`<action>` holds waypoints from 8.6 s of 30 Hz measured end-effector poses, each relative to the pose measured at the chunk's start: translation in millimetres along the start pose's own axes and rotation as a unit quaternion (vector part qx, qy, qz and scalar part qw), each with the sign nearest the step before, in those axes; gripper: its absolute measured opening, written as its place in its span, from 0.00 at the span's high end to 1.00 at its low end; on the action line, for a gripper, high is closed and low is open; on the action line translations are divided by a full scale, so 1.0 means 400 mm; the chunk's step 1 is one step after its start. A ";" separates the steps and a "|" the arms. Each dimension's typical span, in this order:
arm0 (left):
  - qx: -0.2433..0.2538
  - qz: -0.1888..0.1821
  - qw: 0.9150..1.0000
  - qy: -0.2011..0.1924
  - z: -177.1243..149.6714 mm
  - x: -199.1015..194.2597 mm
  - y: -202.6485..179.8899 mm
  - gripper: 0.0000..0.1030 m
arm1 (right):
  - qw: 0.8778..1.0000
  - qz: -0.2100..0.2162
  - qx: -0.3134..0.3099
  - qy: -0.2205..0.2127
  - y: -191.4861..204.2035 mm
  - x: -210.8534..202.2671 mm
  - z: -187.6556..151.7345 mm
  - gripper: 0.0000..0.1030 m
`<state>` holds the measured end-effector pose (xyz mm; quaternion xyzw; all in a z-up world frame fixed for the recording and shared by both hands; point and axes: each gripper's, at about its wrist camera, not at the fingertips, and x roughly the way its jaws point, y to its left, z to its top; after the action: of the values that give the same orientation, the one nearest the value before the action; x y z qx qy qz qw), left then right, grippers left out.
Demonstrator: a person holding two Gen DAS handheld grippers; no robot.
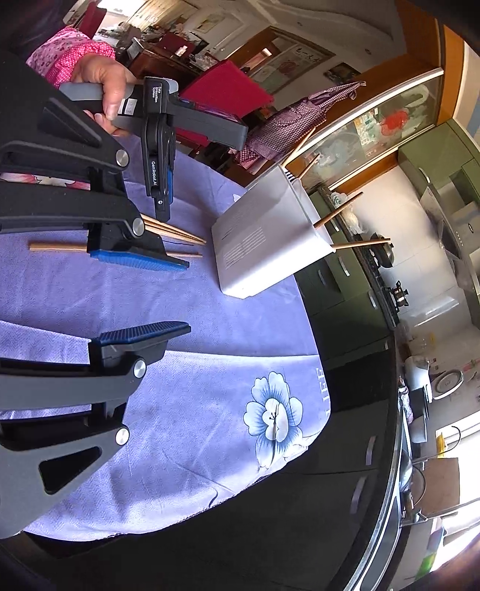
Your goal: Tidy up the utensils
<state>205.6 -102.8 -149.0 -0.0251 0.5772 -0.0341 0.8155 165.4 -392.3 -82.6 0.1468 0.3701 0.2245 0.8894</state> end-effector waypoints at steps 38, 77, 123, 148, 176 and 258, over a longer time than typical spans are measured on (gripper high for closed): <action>-0.020 -0.012 0.981 -0.193 -0.123 -0.356 0.126 0.94 | 0.978 -0.032 -0.157 0.137 0.185 0.316 0.005 0.73; 0.015 -0.009 0.975 -0.224 -0.195 -0.408 0.136 0.94 | 0.988 -0.004 -0.151 -0.008 0.245 -0.004 0.089 0.94; -0.037 0.037 0.999 -0.014 0.092 0.037 0.186 0.87 | 0.990 0.016 -0.135 -0.042 0.226 -0.155 0.009 0.94; 0.008 -0.004 0.980 -0.199 -0.106 -0.385 0.177 0.95 | 0.990 0.019 -0.135 -0.046 0.236 -0.160 0.010 0.94; 0.058 -0.044 0.953 -0.293 -0.011 -0.654 0.088 0.95 | 0.975 0.030 -0.182 -0.121 0.372 -0.212 0.275 0.94; 0.012 0.027 0.999 0.014 0.024 0.019 -0.024 0.67 | 0.999 0.011 0.028 -0.032 -0.055 -0.099 -0.003 0.75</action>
<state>216.7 -112.8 -152.1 0.0005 0.5886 -0.0190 0.8082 146.3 -431.1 -69.3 0.1827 0.3461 0.2193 0.8937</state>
